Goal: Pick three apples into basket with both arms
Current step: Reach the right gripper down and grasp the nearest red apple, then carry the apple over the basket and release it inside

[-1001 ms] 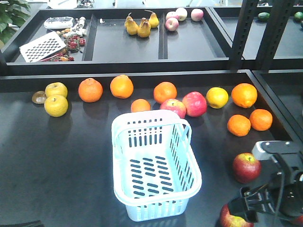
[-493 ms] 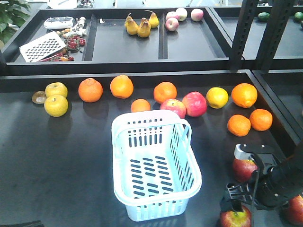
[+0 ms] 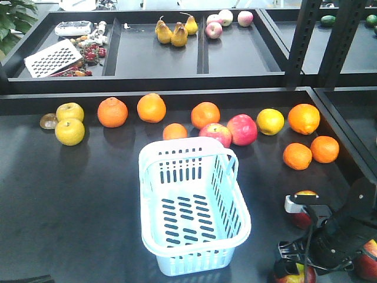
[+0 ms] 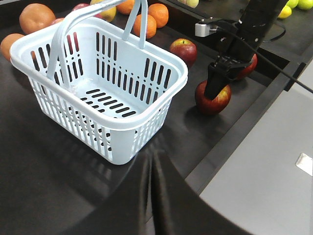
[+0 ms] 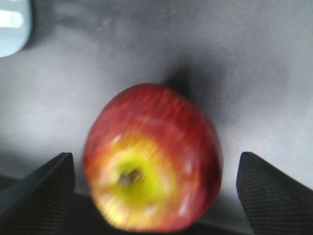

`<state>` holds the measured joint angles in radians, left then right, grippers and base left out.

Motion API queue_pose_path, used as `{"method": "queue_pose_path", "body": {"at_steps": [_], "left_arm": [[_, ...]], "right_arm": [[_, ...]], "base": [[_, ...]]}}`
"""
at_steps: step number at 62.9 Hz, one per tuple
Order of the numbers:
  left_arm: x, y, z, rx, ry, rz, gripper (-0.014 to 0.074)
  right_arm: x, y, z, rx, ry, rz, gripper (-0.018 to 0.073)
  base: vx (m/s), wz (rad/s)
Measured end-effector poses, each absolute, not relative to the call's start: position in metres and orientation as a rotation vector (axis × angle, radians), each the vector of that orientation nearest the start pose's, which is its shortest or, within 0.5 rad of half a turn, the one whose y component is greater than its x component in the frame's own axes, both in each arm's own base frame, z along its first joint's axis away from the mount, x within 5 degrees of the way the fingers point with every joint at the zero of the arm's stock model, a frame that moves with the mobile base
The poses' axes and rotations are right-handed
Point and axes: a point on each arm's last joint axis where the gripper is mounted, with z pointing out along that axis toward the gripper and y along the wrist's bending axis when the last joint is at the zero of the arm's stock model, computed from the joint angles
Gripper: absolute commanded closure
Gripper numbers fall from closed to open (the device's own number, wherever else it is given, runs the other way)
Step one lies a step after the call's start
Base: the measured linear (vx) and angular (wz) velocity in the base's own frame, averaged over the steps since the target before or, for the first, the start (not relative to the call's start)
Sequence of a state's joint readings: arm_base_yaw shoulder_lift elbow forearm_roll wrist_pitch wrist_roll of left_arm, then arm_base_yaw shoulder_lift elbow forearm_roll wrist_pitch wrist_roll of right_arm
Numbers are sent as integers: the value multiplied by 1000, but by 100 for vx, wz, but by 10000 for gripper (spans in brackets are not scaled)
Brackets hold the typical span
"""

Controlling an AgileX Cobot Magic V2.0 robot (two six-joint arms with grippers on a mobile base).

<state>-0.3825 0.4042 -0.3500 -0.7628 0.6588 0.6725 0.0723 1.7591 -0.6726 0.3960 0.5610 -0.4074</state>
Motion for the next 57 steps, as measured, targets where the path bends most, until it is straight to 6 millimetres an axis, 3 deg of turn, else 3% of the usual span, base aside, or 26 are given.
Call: {"method": "queue_pose_path", "body": {"at_steps": [11,19,23,34,42,57], "left_arm": [[59,-65,262,685,1948,-668,603],[59,-65,262,685,1948,-668,603],[59,-65,262,685,1948,-668,603],[59,-65,262,686,1948,-667,603],[59,-65,262,686,1948,-667,603],[59,-65,262,686,1948,-667,603]], "right_arm": [[250,36,96,-213,3083,306,-43],[251,36,93,-210,3081,298,25],[251,36,93,-209,3078,296,86],[251,36,94,-209,3078,298,376],[249,37,110,-221,3042,312,575],[234,39,175,-277,2875,347,568]], "base": [[0,0],[0,0],[0,0],[0,0],[0,0],[0,0]]}}
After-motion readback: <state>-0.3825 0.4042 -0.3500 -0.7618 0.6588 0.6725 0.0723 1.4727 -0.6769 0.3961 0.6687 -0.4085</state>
